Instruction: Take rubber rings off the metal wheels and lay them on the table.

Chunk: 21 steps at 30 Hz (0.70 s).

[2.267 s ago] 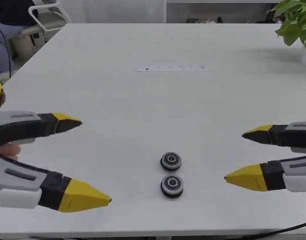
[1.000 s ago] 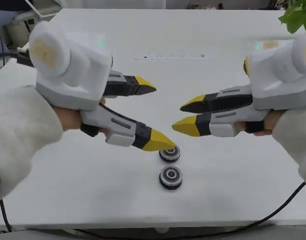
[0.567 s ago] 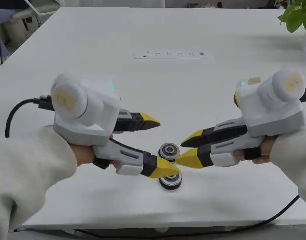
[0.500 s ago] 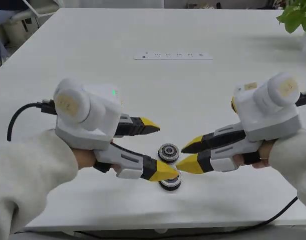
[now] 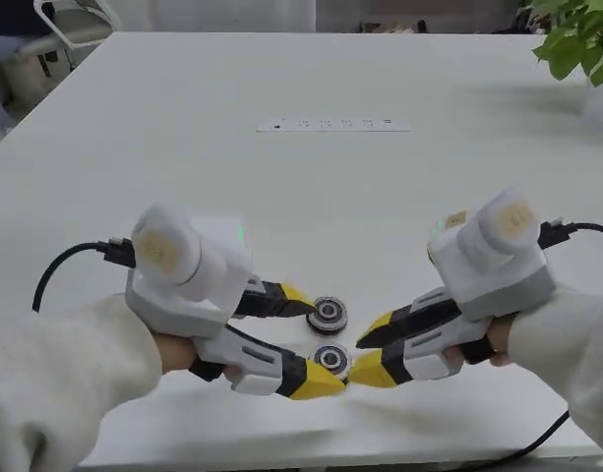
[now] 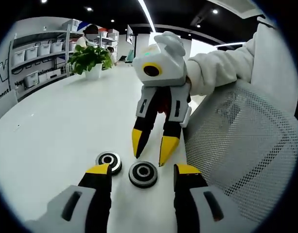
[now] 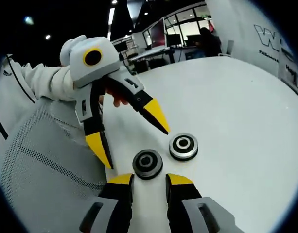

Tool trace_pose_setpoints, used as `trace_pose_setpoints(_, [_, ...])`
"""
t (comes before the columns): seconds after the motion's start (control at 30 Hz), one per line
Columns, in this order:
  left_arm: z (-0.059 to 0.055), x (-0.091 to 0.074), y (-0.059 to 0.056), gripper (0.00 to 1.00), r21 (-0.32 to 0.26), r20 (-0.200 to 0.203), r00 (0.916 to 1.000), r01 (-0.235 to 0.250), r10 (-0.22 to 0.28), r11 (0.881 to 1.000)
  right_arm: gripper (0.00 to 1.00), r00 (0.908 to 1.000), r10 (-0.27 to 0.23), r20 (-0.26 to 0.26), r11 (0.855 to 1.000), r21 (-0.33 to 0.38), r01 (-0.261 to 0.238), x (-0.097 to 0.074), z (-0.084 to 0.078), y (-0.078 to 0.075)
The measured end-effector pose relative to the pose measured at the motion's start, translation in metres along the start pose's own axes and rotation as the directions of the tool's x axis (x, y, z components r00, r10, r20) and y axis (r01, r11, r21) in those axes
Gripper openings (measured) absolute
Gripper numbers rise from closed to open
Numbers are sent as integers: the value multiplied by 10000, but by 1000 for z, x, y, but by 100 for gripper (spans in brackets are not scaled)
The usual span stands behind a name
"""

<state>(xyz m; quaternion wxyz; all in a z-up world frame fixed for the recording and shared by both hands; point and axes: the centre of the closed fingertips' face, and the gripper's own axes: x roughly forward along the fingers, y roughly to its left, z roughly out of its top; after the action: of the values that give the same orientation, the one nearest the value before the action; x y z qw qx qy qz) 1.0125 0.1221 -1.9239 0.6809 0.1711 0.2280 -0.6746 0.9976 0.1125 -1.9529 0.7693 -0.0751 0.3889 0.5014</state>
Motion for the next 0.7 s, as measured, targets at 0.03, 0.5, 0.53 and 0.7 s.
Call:
trace_pose_setpoints(0.03, [-1, 1, 0, 45, -91, 12, 10000, 8, -7, 10000, 24, 9999, 28, -117, 10000, -82, -29, 1, -2, 1])
trace_pose_setpoints(0.5, [5, 4, -8, 24, -629, 908, 9943, 626, -567, 9961, 24, 9992, 51, -406, 9994, -352, -65, 5, -5, 3])
trace_pose_setpoints(0.53, [5, 5, -8, 24, -599, 882, 9945, 611, -557, 9963, 24, 9991, 54, -415, 9993, -362, -69, 5, -5, 3])
trace_pose_setpoints(0.7, [-6, 8, -8, 22, -596, 489, 9971, 604, -575, 9964, 24, 9991, 92, -411, 9994, -339, -106, 6, -5, 3])
